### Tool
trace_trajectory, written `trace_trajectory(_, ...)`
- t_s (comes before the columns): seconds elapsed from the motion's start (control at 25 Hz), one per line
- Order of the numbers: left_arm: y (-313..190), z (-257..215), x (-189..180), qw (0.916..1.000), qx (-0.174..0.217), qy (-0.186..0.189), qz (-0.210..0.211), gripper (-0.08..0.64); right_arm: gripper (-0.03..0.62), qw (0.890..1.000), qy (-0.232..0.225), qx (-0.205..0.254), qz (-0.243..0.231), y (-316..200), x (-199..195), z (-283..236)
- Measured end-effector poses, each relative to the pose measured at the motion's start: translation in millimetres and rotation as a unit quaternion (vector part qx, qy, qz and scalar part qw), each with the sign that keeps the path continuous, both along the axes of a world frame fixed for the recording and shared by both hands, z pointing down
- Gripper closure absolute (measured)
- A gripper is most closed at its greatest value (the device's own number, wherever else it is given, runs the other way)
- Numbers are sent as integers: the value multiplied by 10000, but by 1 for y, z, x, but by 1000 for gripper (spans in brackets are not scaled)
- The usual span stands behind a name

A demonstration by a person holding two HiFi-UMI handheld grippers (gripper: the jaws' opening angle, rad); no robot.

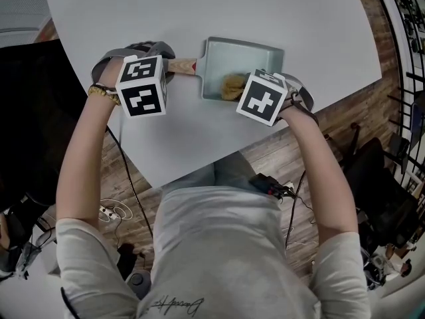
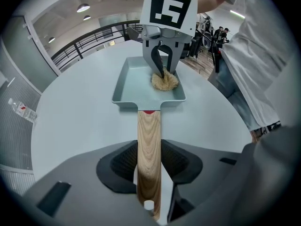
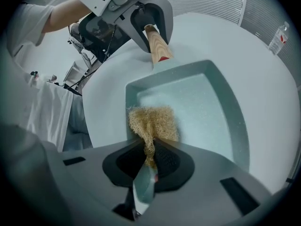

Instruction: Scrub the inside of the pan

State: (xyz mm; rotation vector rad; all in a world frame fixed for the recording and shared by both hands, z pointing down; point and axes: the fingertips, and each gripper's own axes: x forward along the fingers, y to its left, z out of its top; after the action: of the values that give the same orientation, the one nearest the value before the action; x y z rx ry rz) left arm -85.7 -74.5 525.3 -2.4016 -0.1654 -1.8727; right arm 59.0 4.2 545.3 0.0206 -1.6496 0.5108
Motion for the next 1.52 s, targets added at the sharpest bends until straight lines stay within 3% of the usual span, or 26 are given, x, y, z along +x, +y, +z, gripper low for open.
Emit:
trace_trajectory(0.24,2,0,0,9999,42,-31,140,407,537,9997,150,72,-151,-17,6,1)
trace_trajectory(0.6,6,-2,0,9998,15,-18,175,407,537,9973,257,652,238,-85,29,0)
trace_trajectory(0.8,4,-3,0,9999,-7,-5,131,407,537,9972,245,632,310,-94,31,0)
trace_trajectory(0.96,2,-5,-1,10000,14,-19,51,407,537,9967,247,723,263,-92,28,-1)
trace_trajectory(1.28,-1,1,0,9999,23,-101,-36,407,537,9979,273,474,341,-63,31,2)
trace_trajectory(1.52,-4,-1,0,9999,10,-104,-43,407,537,9992,308,-43,235,-17,24,-3)
